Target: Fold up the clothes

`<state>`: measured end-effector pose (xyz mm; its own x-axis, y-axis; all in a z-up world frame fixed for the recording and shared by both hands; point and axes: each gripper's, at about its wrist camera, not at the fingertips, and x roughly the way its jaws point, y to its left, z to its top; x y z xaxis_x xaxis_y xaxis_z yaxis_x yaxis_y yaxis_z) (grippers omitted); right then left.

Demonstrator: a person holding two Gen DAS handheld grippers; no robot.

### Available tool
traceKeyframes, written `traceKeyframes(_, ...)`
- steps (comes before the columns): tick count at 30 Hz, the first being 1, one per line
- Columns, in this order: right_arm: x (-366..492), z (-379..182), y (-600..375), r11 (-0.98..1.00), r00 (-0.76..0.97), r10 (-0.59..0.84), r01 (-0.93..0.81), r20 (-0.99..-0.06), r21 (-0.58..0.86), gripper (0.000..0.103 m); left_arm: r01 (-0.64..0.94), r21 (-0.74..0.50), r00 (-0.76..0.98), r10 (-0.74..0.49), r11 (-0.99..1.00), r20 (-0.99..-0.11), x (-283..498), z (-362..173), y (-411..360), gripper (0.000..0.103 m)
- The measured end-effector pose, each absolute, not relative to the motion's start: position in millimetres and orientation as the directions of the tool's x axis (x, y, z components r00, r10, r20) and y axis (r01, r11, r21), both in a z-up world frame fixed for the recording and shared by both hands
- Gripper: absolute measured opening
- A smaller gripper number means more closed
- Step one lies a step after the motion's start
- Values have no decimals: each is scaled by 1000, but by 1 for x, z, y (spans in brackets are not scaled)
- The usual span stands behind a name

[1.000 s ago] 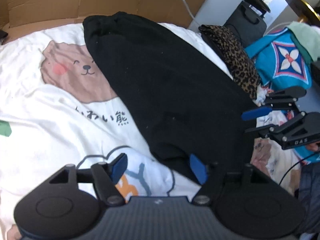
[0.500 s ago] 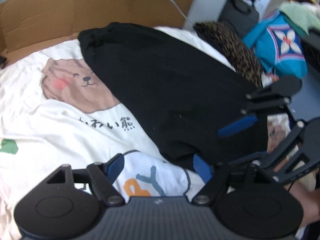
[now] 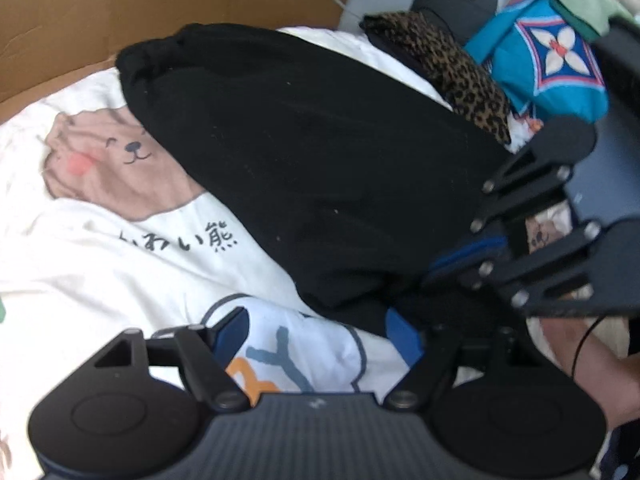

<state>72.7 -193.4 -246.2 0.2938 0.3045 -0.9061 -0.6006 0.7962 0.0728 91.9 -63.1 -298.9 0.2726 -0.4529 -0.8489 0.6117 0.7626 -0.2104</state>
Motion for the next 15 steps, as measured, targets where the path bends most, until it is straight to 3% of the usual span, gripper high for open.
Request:
traceKeyframes(8, 80, -239, -221, 844, 314, 356, -511, -880, 159, 2, 569, -290, 216, -480, 770, -850, 101, -315, -80, 78)
traceKeyframes(15, 80, -236, -233, 848, 313, 398, -484, -862, 216, 2, 551, -276, 228, -461, 787, -858, 108, -331, -97, 79)
